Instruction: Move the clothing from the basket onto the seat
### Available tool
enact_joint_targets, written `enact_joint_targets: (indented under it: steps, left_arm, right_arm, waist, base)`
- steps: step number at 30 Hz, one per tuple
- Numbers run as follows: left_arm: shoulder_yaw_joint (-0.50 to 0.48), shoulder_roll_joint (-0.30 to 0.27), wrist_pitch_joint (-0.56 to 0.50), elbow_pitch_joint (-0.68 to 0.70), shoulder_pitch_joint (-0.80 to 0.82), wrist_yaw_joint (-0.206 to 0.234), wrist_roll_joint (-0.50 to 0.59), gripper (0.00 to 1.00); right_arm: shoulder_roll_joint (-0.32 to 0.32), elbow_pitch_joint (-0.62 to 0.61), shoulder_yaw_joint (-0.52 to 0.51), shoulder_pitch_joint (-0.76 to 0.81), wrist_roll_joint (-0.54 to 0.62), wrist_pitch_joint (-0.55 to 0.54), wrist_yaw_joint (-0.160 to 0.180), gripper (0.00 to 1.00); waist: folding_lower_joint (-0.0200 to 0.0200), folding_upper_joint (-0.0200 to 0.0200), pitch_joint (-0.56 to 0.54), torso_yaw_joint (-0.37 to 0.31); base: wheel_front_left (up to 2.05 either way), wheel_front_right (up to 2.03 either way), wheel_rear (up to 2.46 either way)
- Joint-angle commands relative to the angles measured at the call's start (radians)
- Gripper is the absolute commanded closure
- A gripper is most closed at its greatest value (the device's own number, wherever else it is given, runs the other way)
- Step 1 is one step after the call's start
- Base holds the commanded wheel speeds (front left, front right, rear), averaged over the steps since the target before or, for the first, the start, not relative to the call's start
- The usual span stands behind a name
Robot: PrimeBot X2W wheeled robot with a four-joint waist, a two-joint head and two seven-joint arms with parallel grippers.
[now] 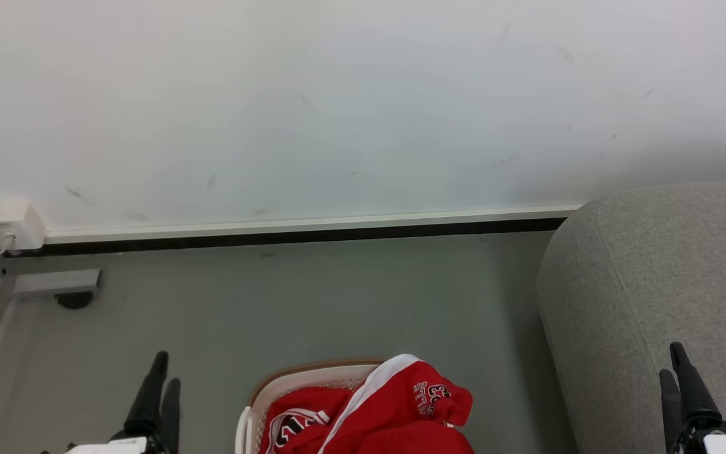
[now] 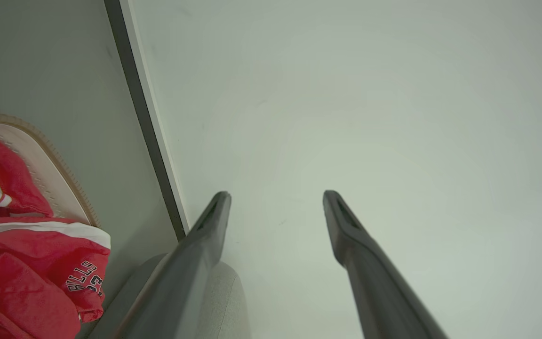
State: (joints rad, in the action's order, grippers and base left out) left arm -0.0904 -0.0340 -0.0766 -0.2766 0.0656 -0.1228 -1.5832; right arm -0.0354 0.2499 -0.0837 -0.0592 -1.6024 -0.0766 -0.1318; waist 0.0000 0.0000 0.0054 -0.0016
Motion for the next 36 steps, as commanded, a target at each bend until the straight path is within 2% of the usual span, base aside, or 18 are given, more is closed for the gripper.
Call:
enact_joint_targets:
  steps: [1, 5, 24, 31, 36]
  left_arm:
    - [0.001, -0.010, 0.016, 0.023, 0.028, -0.002, 0.019, 0.00]
    - [-0.013, -0.010, 0.035, 0.030, 0.033, -0.002, 0.076, 0.00]
    - [0.027, -0.012, 0.113, 0.116, 0.027, -0.004, 0.583, 0.00]
    - [0.054, -0.018, 0.136, 0.123, 0.030, 0.025, 0.724, 0.00]
    - [0.078, -0.030, 0.151, 0.115, 0.030, 0.039, 0.801, 0.00]
  right_arm:
    - [-0.009, -0.034, 0.010, -0.016, 0.019, 0.016, 0.000, 0.00]
    - [-0.015, -0.051, 0.022, -0.013, 0.074, 0.034, 0.000, 0.00]
    - [-0.016, -0.114, 0.056, -0.006, 0.451, 0.113, 0.001, 0.00]
    - [-0.020, -0.122, 0.064, 0.000, 0.585, 0.135, 0.001, 0.00]
    - [-0.035, -0.129, 0.077, 0.004, 0.725, 0.152, 0.001, 0.00]
  waist:
    - [0.0000, 0.0000, 0.001, 0.000]
    - [0.0000, 0.0000, 0.001, -0.001]
    - [0.0000, 0.0000, 0.001, 0.002]
    - [0.0000, 0.0000, 0.000, 0.003]
    - [0.0000, 0.0000, 0.000, 0.004]
  base:
    - [0.00, 0.00, 0.00]
    - [0.00, 0.00, 0.00]
    - [0.00, 0.00, 0.00]
    - [0.00, 0.00, 0.00]
    - [0.00, 0.00, 0.00]
